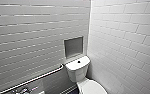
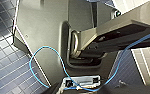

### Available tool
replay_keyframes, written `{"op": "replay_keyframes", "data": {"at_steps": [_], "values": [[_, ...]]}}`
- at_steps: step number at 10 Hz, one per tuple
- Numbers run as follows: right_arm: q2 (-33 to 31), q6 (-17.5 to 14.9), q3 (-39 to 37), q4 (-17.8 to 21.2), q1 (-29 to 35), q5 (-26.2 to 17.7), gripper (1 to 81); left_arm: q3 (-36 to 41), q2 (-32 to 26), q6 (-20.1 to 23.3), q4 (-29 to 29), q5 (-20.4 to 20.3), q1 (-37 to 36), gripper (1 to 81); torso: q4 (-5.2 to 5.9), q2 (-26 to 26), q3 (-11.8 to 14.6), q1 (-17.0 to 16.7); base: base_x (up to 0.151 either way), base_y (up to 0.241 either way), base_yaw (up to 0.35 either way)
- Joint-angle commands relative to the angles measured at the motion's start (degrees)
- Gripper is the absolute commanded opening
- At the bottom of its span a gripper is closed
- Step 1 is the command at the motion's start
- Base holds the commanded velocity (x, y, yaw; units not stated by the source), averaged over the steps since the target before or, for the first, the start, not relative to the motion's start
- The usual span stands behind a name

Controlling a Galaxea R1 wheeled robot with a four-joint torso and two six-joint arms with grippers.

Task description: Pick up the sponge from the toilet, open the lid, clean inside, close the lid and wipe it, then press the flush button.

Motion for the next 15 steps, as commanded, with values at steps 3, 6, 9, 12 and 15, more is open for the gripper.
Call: {"op": "replay_keyframes", "data": {"at_steps": [3,6,9,12,15], "values": [[-0.23,0.12,0.33,-1.17,0.81,-2.78,1.0,0.63,-0.55,0.24,0.56,2.72,-0.97,81.1,0.00,0.00,0.00,0.00,0.000,0.000,0.000],[-0.15,0.12,0.06,-1.17,0.72,-2.78,1.0,0.63,-0.46,0.24,0.56,2.72,-0.88,81.1,0.00,0.00,0.00,0.00,0.000,0.000,0.000],[-0.23,0.12,-0.12,-1.17,0.55,-2.69,1.0,0.71,-0.46,0.24,0.56,2.72,-0.97,81.1,0.00,-0.02,0.02,-0.15,0.066,0.000,0.000],[-0.23,0.12,-0.21,-1.17,0.37,-2.69,1.0,0.63,-0.38,0.24,0.56,2.72,-0.97,81.1,0.00,0.02,0.02,-0.11,0.075,0.000,0.000],[-0.23,0.12,-0.21,-1.17,0.38,-2.69,1.0,0.63,-0.38,0.24,0.56,2.72,-0.96,81.1,0.00,0.02,0.02,-0.09,0.086,0.000,0.000]]}}
